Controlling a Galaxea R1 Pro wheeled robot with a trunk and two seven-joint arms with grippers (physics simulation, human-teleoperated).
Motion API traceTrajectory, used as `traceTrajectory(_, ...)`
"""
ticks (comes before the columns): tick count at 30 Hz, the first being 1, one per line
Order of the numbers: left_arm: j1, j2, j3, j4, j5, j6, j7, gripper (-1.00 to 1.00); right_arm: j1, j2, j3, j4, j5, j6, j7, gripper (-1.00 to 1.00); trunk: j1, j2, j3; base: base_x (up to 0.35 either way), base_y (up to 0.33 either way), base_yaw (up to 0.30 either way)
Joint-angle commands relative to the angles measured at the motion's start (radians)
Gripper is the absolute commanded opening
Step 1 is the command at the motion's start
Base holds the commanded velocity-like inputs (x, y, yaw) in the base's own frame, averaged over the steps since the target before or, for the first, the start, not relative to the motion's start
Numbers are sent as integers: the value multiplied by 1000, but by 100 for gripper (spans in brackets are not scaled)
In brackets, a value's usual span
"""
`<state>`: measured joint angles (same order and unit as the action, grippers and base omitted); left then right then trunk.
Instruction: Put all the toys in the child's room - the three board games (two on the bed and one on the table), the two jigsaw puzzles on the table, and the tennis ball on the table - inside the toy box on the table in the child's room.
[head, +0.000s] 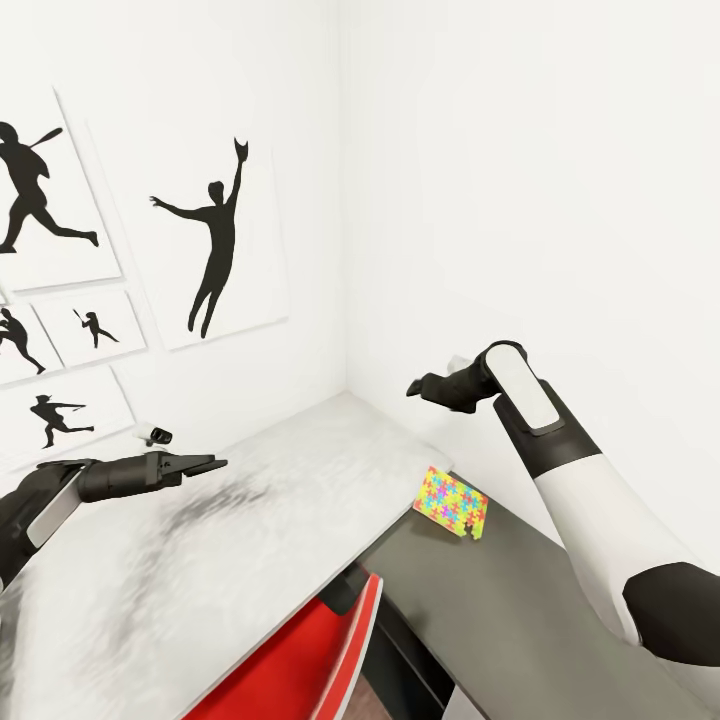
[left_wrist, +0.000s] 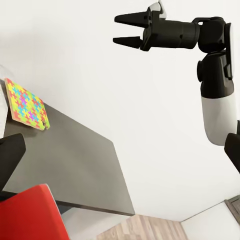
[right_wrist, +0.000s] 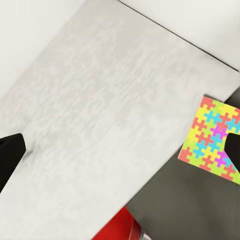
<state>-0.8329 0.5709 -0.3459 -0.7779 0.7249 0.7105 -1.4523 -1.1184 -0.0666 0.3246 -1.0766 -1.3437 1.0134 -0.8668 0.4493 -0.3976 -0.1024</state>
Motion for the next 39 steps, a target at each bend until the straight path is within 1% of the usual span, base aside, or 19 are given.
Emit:
traceTrajectory(1, -2, 1, -5, 0, 7, 11, -2, 100, -1, -1, 3, 0, -9, 1, -10, 100, 1, -2, -2, 0, 0, 0)
traceTrajectory(17, -2, 2, -5, 0, 6, 11, -2, 100, -1, -6, 3, 0, -9, 0, -12, 100, 1, -2, -2, 0, 0, 0)
traceTrajectory(21, -2, 3, -5, 0, 5, 11, -3, 100, -1, -6, 4, 4, -2, -2, -12, 100, 1, -2, -2, 0, 0, 0)
traceTrajectory(25, -1, 5, -5, 0, 5, 11, -3, 100, -1, -5, 7, 8, 33, -13, -12, 100, 1, -2, -2, 0, 0, 0)
traceTrajectory(26, -1, 5, -5, 0, 5, 11, -3, 100, -1, -4, 8, 11, 50, -16, -12, 100, 1, -2, -2, 0, 0, 0)
traceTrajectory(28, -2, 5, -5, 0, 5, 11, -3, 100, -1, -3, 9, 12, 69, -17, -12, 100, 1, -2, -2, 0, 0, 0)
traceTrajectory(29, -2, 6, -5, 0, 5, 11, -2, 100, -2, -1, 9, 14, 86, -19, -13, 100, 1, -2, -2, 0, 0, 0)
traceTrajectory(34, -1, 4, -5, 0, 5, 11, -2, 100, -3, 8, 7, 27, 127, -25, -19, 100, 1, -2, -2, 0, 0, 0)
traceTrajectory(35, -1, 3, -5, 0, 5, 11, -2, 100, -5, 11, 8, 50, 144, -35, -21, 100, 1, -2, -2, 0, 0, 0)
traceTrajectory(37, -1, 3, -5, 0, 5, 11, -2, 100, -10, 13, 9, 86, 166, -51, -22, 100, 1, -2, -2, 0, 0, 0)
traceTrajectory(38, -1, 2, -5, 0, 5, 11, -2, 100, -16, 15, 9, 131, 192, -69, -22, 100, 1, -2, -2, 0, 0, 0)
traceTrajectory(39, -1, 2, -5, 0, 5, 11, -2, 100, -22, 16, 8, 154, 207, -78, -22, 100, 1, -2, -2, 0, 0, 0)
